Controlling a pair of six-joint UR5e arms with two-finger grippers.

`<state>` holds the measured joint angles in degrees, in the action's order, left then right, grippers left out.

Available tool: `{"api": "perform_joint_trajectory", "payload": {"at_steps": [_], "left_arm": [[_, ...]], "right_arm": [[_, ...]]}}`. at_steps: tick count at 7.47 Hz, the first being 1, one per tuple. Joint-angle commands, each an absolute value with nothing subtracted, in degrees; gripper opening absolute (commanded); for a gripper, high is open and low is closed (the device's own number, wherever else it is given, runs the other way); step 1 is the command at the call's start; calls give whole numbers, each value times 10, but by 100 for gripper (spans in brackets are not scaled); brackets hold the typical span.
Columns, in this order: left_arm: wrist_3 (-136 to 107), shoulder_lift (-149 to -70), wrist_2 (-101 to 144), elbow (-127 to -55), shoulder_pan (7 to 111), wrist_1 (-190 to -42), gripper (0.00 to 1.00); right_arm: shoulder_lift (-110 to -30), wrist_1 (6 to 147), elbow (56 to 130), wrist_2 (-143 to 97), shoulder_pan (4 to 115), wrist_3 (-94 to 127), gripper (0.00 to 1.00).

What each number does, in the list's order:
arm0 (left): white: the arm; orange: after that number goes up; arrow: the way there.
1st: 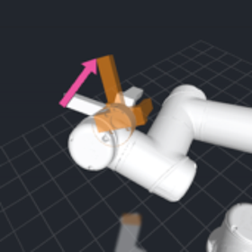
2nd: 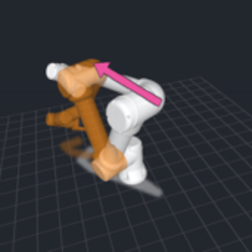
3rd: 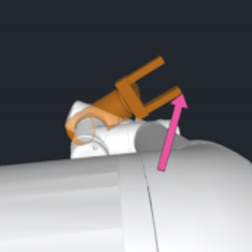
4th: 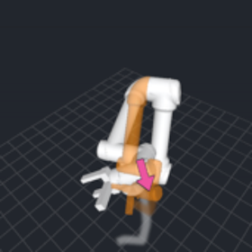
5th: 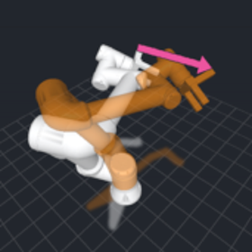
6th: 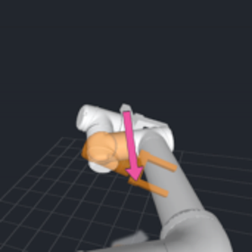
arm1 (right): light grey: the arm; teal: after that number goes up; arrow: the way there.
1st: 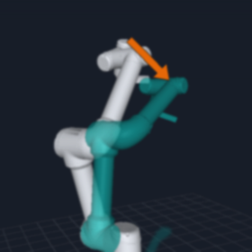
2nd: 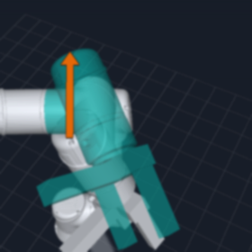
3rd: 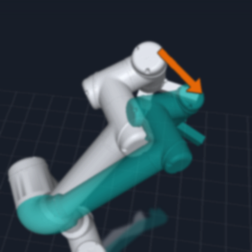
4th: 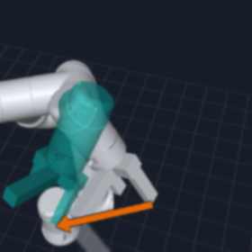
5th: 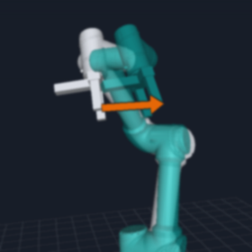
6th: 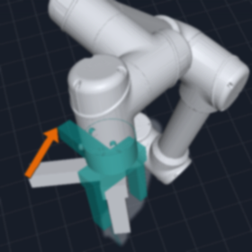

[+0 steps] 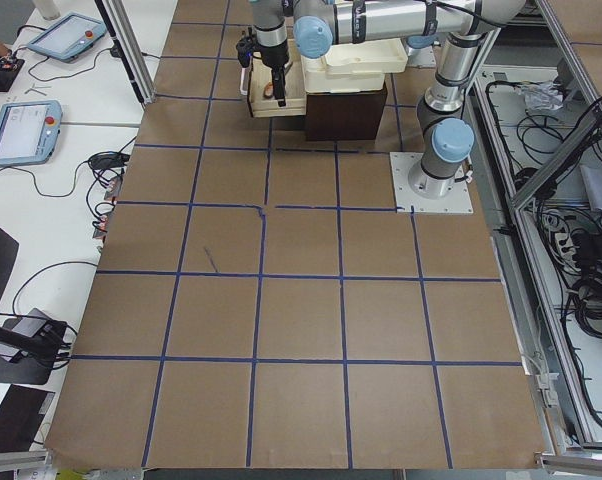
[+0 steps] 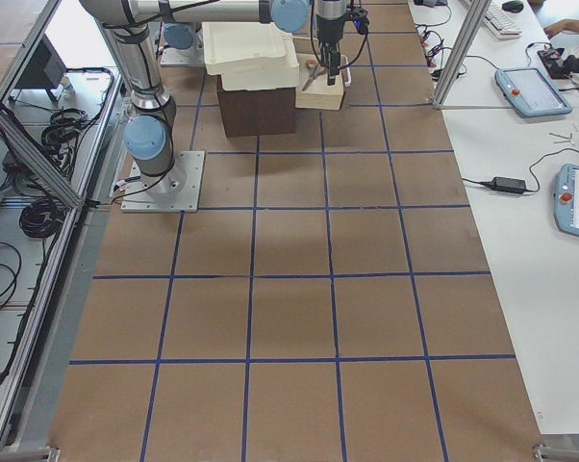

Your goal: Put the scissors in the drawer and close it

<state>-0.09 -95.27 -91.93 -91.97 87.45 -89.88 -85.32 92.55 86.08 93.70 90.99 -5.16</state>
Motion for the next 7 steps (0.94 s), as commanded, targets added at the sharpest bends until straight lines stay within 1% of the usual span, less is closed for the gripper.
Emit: {"api": "perform_joint_trajectory", "payload": {"at_steps": [1,7], "left_arm": [[-1,-953,-919,-920,875,-899,100],[-1,-953,-919,-920,875,-899,100]], "right_arm": [[-853,918,860,936,900,-47,100],[-853,897,860,926,896,-12,100]]}}
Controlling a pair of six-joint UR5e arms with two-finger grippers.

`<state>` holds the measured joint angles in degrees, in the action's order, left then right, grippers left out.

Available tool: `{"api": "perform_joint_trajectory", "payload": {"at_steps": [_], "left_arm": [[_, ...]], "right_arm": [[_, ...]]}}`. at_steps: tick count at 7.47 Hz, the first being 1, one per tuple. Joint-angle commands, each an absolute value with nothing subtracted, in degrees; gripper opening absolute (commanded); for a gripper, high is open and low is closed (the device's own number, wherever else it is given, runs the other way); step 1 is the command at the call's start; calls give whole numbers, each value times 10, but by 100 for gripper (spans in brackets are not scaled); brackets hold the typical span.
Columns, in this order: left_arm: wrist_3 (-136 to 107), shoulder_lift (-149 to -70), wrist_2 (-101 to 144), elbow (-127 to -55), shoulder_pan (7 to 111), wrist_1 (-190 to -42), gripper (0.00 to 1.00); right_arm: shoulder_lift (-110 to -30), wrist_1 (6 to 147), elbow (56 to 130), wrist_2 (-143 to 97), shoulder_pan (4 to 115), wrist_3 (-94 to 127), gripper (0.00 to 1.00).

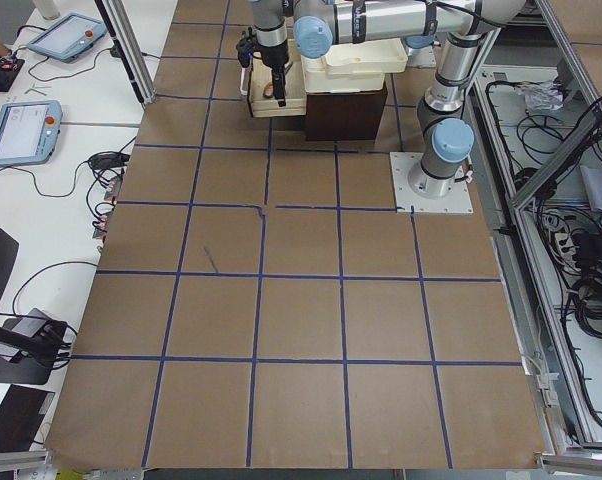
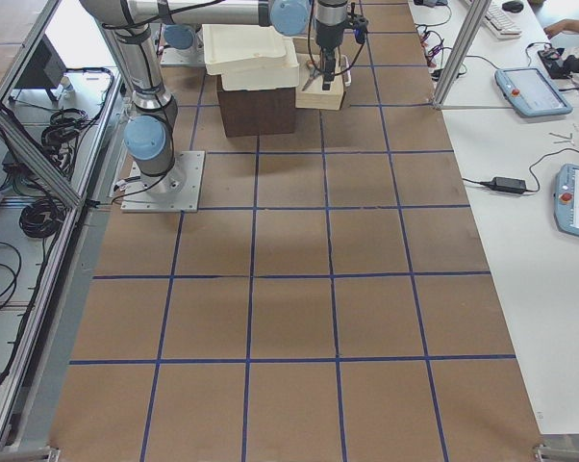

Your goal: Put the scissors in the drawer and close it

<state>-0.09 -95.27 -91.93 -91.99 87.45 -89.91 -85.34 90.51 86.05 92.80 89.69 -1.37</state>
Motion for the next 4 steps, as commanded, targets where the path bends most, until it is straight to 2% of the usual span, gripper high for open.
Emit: {"api": "perform_joint_trajectory", "payload": {"at_steps": [1,4], "left_arm": [[-1,-953,-919,-920,875,-899,100],[-1,-953,-919,-920,874,-899,100]], "right_arm": [[-854,894,857,926,897,5,100],[-865,862,837,904,909,33,100]]}}
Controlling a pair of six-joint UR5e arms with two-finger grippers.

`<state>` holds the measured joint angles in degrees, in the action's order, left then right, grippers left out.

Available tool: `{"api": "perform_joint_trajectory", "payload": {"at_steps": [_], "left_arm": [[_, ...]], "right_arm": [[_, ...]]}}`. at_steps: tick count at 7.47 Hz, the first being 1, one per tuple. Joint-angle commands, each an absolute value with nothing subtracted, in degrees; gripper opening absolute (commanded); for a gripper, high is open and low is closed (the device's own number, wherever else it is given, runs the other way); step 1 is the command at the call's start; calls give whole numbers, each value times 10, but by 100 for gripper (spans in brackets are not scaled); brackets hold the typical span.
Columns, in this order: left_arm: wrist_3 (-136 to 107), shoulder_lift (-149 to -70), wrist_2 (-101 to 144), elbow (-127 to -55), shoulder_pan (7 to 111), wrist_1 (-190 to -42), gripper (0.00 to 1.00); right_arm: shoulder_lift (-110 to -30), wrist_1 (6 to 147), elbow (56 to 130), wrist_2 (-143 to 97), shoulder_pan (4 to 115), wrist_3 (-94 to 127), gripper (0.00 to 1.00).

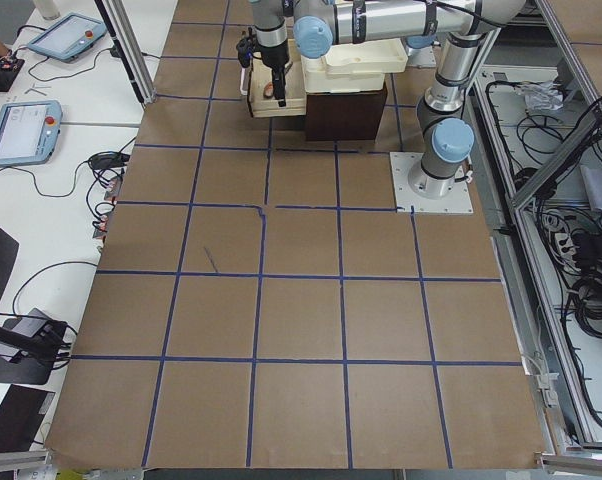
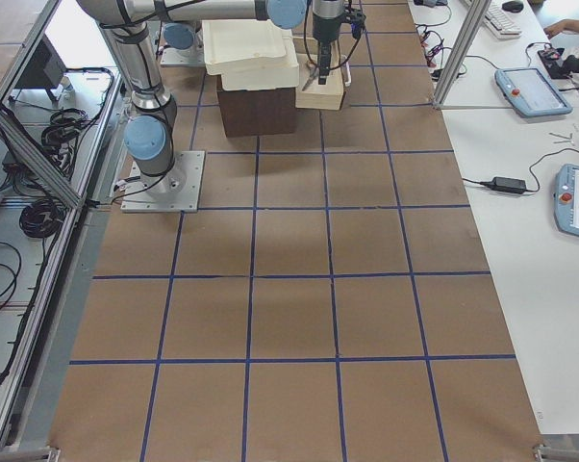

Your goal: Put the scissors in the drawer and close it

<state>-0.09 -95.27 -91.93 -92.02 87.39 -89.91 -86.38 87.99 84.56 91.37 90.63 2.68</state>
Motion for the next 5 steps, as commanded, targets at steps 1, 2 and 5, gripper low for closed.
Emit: {"api": "perform_joint_trajectory", "payload": {"at_steps": [1,2,5], "left_arm": [[-1,-953,-919,-920,872,-899,100],[-1,-953,-919,-920,872,-899,100],[-1,-953,-919,-920,872,-899,100]], "right_arm": [[-861,860,843,910,909,30,100],[-861,860,838,911,909,29,100],[-862,860,841,911,908,29,100]]}}
